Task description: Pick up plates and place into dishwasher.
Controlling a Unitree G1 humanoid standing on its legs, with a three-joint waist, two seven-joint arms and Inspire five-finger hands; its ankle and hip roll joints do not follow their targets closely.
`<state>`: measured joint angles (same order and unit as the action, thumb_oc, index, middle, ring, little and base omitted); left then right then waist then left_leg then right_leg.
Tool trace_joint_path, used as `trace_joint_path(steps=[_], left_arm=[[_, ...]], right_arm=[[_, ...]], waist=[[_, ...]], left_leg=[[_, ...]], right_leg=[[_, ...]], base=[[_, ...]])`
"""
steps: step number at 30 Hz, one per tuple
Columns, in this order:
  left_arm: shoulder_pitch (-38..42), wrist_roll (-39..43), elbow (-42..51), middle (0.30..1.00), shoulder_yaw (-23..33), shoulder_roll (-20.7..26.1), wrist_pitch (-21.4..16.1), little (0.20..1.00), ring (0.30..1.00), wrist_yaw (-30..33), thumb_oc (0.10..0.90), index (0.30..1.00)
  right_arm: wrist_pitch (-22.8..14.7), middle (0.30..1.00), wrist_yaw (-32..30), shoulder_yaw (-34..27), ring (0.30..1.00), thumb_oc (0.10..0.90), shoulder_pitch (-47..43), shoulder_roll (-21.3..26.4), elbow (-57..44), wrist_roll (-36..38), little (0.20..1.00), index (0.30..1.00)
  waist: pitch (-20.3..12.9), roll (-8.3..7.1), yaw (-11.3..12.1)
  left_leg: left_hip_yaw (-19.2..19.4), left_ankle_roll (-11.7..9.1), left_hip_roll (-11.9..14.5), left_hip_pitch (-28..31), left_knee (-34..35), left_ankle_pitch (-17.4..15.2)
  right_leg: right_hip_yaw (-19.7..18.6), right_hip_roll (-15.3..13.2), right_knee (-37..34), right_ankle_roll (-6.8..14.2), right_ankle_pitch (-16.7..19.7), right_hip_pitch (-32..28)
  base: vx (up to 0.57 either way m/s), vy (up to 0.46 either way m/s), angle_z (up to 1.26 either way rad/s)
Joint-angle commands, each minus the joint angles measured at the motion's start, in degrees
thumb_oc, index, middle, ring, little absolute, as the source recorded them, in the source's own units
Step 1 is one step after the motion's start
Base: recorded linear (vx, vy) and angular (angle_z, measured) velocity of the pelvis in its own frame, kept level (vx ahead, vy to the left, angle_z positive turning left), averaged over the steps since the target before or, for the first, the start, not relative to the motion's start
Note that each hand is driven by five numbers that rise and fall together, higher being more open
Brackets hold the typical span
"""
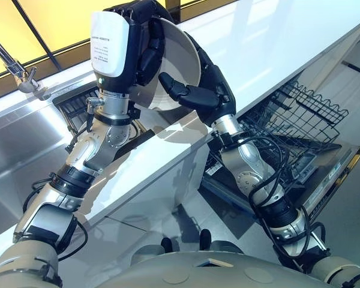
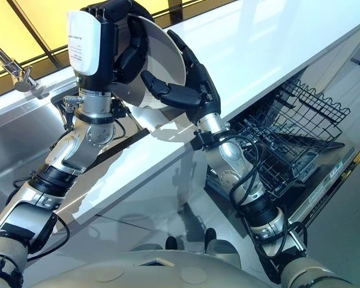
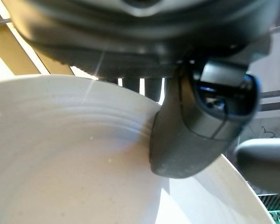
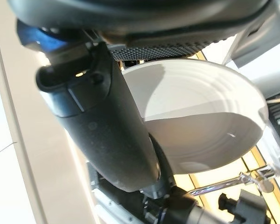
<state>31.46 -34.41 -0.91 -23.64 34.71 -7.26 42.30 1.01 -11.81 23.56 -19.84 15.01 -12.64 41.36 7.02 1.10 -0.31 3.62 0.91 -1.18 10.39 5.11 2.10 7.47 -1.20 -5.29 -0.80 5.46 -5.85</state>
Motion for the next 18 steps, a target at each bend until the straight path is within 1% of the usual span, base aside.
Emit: trace_joint_path(steps=[1,3,8,10,11,13,15,16,17,18], left_arm=[[10.37,-2.32,3.09,0.300,-2.07,0.20,-1.20,0.200,0.300,1.20,0.100,0.300],[9.50,-3.36,4.36,0.300,-1.55,0.66,-1.68,0.200,0.300,1.43,0.100,0.300],[8.44,-5.35,6.77,0.300,0.08,2.47,-2.15,0.200,0.300,2.67,0.100,0.300],[8.49,-6.09,7.66,0.300,0.77,3.14,-1.72,0.200,0.300,2.42,0.100,0.300],[8.64,-6.21,8.32,0.300,1.17,3.89,-0.89,0.200,0.300,1.98,0.100,0.300],[8.81,-6.73,8.65,0.300,1.62,4.34,0.14,0.200,0.300,1.57,0.100,0.300],[8.81,-6.47,7.83,0.300,2.13,5.60,0.83,0.200,0.300,2.08,0.100,0.300],[8.70,-6.09,7.07,0.300,2.67,6.29,1.06,0.200,0.300,2.35,0.100,0.300],[8.50,-5.41,6.65,0.429,3.14,6.85,1.14,0.351,0.429,2.51,0.251,0.429],[8.33,-4.72,6.44,0.514,3.42,7.21,1.39,0.450,0.514,2.34,0.350,0.514]], right_arm=[[-3.30,0.300,-1.43,-0.12,0.300,0.100,-7.83,-2.81,-2.90,-6.08,0.200,0.300],[-2.68,0.300,-1.89,-0.74,0.300,0.100,-7.03,-2.02,-2.42,-6.65,0.200,0.300],[-3.68,0.300,-2.43,-2.64,0.300,0.100,-5.39,-0.01,-2.21,-7.01,0.200,0.300],[-4.08,0.300,-2.68,-3.34,0.300,0.100,-4.95,0.51,-2.12,-7.45,0.200,0.300],[-4.45,0.300,-2.91,-3.70,0.300,0.100,-4.59,0.86,-1.98,-8.22,0.200,0.300],[-4.50,0.300,-3.30,-4.06,0.300,0.100,-4.60,1.09,-1.93,-9.14,0.200,0.300],[-5.06,0.300,-3.66,-4.53,0.300,0.100,-4.42,1.70,-1.45,-10.51,0.200,0.300],[-5.45,0.300,-3.93,-4.93,0.300,0.100,-4.39,2.11,-1.14,-11.19,0.200,0.300],[-5.88,0.300,-4.07,-5.29,0.300,0.100,-4.31,2.52,-0.90,-11.49,0.200,0.300],[-6.09,0.300,-4.19,-5.54,0.300,0.100,-4.19,2.79,-0.79,-11.35,0.200,0.300]], waist=[[-4.91,-0.26,0.04],[-4.82,-0.25,-0.04],[-4.69,-0.12,-0.25],[-4.67,-0.06,-0.28],[-4.76,0.02,-0.23],[-4.66,0.08,-0.21],[-4.83,0.17,-0.19],[-4.79,0.20,-0.18],[-4.81,0.24,-0.17],[-4.88,0.26,-0.16]], left_leg=[[1.32,0.15,-2.43,-0.85,-0.11,-4.77],[1.29,0.17,-2.38,-0.83,-0.11,-4.79],[0.94,0.25,-2.30,-1.21,-0.11,-4.24],[0.72,0.23,-2.31,-1.21,-0.11,-4.21],[0.48,0.19,-2.37,-0.99,-0.13,-4.64],[0.42,0.21,-2.39,-1.22,-0.11,-4.14],[0.26,0.16,-2.44,-0.95,-0.13,-4.62],[0.33,0.16,-2.41,-1.17,-0.11,-4.12],[0.33,0.14,-2.40,-1.18,-0.11,-4.10],[0.25,0.11,-2.40,-0.94,-0.15,-4.59]], right_leg=[[1.28,-0.07,2.10,4.34,-7.27,-2.54],[1.07,0.03,2.17,4.32,-7.31,-2.49],[0.54,0.23,2.79,4.13,-7.18,-1.95],[0.50,0.26,3.03,4.11,-7.35,-1.92],[0.55,0.28,3.00,4.17,-7.83,-2.27],[0.64,0.26,3.12,4.07,-7.47,-2.02],[0.66,0.22,3.01,4.12,-7.95,-2.41],[0.71,0.20,3.13,4.02,-7.57,-2.14],[0.71,0.19,3.20,4.02,-7.59,-2.10],[0.68,0.18,3.14,4.11,-8.01,-2.38]], base=[[0.00,0.000,0.00],[0.00,0.000,0.00],[-0.03,-0.001,0.03],[0.00,0.004,0.06],[-0.01,0.000,0.07],[-0.02,-0.002,0.09],[0.01,-0.004,0.07],[-0.01,-0.005,0.05],[-0.01,-0.004,0.03],[0.00,0.000,0.00]])
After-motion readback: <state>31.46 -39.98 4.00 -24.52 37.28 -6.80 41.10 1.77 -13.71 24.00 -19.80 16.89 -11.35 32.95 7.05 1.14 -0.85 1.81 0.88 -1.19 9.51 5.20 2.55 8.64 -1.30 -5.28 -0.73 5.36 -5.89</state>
